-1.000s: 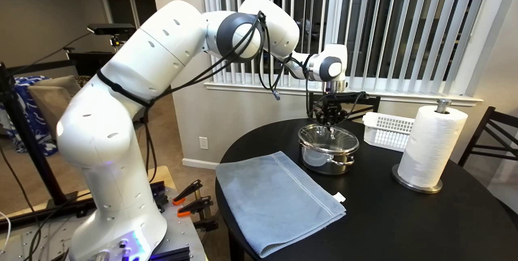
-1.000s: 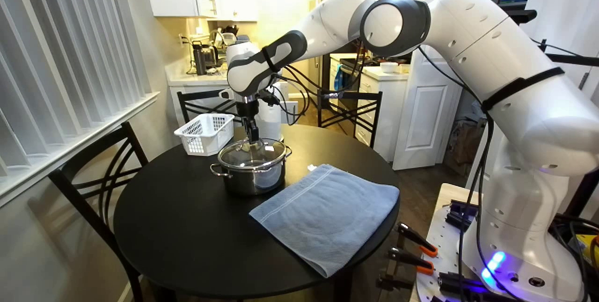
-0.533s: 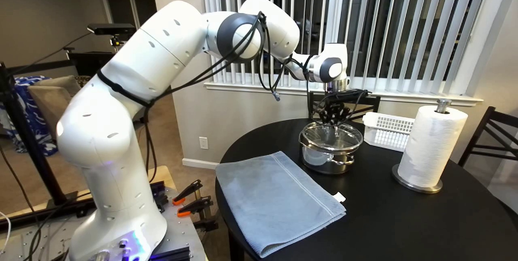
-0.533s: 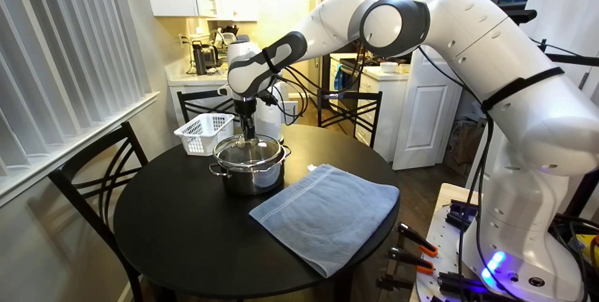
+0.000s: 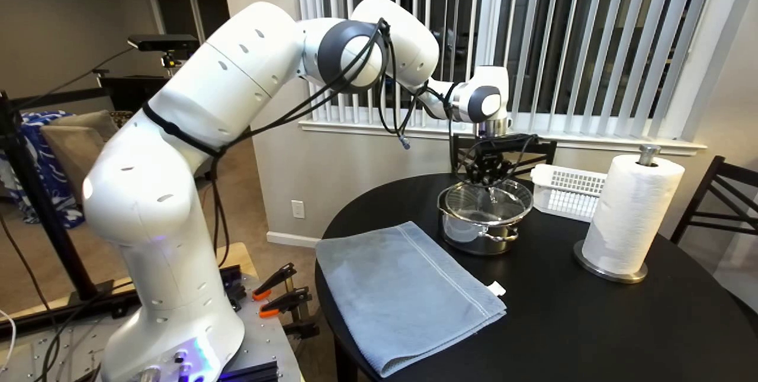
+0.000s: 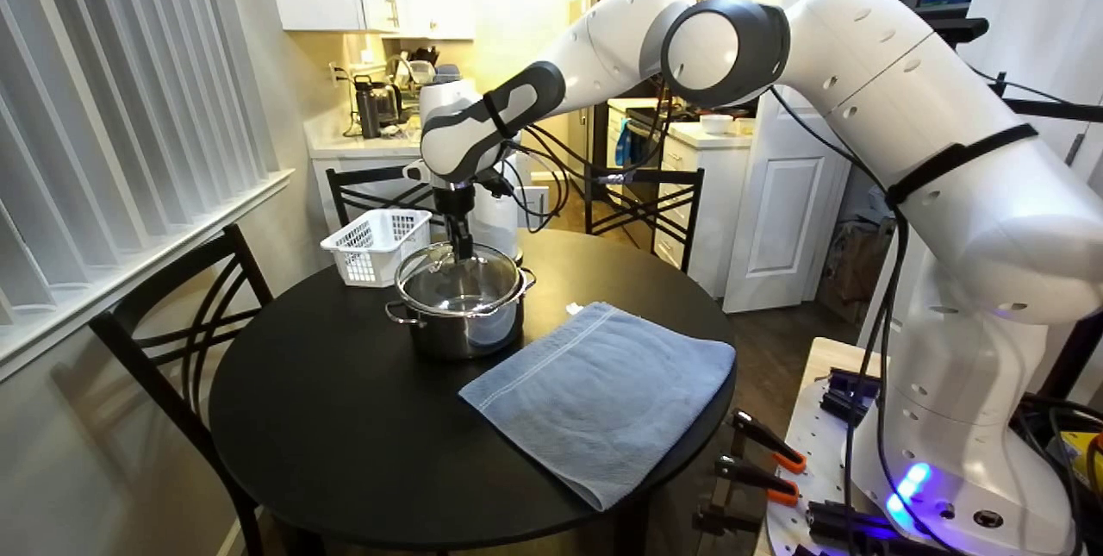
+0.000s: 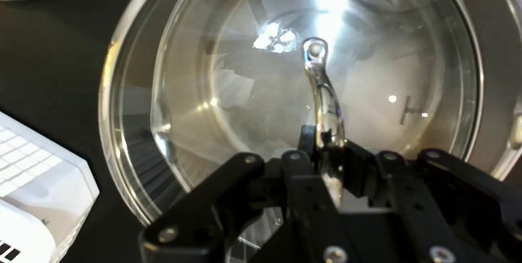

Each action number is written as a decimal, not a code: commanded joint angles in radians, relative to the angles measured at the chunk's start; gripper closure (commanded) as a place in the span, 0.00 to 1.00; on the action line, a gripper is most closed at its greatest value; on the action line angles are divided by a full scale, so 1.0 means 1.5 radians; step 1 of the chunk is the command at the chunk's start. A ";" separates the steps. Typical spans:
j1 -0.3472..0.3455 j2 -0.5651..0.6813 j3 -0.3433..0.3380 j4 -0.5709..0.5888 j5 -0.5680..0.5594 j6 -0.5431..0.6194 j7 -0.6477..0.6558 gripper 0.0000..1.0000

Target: Put the glass lid on the silver pot

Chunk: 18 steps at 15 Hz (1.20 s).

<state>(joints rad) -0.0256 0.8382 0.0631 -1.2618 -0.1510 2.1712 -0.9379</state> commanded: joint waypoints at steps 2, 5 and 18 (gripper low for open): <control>-0.004 -0.021 0.007 -0.004 0.000 -0.061 -0.005 0.98; -0.003 -0.027 0.006 0.001 -0.001 -0.085 -0.003 0.98; -0.009 -0.025 0.015 0.027 0.017 -0.153 -0.007 0.98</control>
<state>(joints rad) -0.0263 0.8311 0.0706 -1.2302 -0.1470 2.0133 -0.9379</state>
